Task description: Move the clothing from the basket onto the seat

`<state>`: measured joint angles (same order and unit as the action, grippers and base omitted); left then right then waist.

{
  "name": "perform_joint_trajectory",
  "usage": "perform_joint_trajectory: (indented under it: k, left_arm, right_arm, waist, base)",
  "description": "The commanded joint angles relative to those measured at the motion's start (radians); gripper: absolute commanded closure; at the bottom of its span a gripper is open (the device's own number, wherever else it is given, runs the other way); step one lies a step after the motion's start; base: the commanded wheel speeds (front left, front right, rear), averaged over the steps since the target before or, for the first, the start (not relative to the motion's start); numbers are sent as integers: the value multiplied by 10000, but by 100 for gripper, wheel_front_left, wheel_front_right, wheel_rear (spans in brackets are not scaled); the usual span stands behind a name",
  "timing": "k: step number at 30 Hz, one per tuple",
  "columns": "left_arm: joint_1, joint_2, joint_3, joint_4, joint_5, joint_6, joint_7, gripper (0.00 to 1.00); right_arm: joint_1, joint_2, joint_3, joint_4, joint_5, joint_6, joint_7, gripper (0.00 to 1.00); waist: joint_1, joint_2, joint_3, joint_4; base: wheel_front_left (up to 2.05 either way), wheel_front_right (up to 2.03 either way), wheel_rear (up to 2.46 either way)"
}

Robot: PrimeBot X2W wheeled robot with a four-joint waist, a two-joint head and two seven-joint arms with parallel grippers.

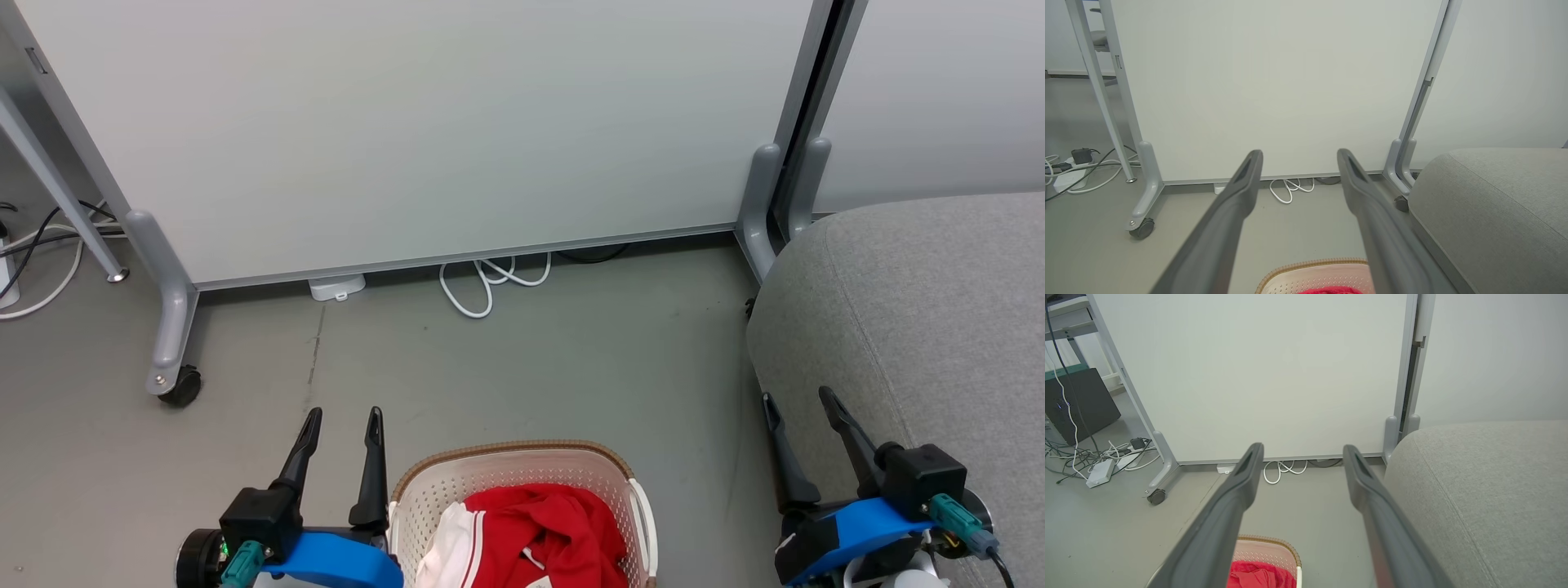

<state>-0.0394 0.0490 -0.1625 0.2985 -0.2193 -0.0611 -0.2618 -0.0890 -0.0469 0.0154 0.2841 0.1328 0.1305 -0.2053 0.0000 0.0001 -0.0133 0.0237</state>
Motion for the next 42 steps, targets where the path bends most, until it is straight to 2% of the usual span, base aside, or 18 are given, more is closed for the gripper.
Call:
perform_joint_trajectory:
  k: [1,12,18,28,42]
  left_arm:
    - [-47,24,27,23,-22,30,-49,0]
    - [-12,23,-18,172,-83,-26,-49,0]
    - [-258,21,-120,424,-147,-88,-49,0]
    - [-1468,20,-388,1482,-100,-322,-39,0]
    - [-4000,28,-1567,4233,-502,-660,-39,0]
  right_arm:
    - [-66,-63,1,-3,-28,5,-77,0]
    - [-114,-62,63,-32,13,5,-64,0]
    - [-298,-62,194,-262,-106,5,-4,0]
    - [-1377,-56,507,-956,-223,5,-6,0]
    - [-2847,-50,970,-1649,-54,5,-255,0]
  waist:
    - [0,-1,3,-1]
    - [0,-1,114,-48]
    - [0,-1,694,-202]
    - [0,-1,3059,-802]
    - [0,-1,6116,-1798]
  base:
    - [0,0,0]
    - [0,0,0]
    - [0,0,0]
    - [0,0,0]
    - [0,0,0]
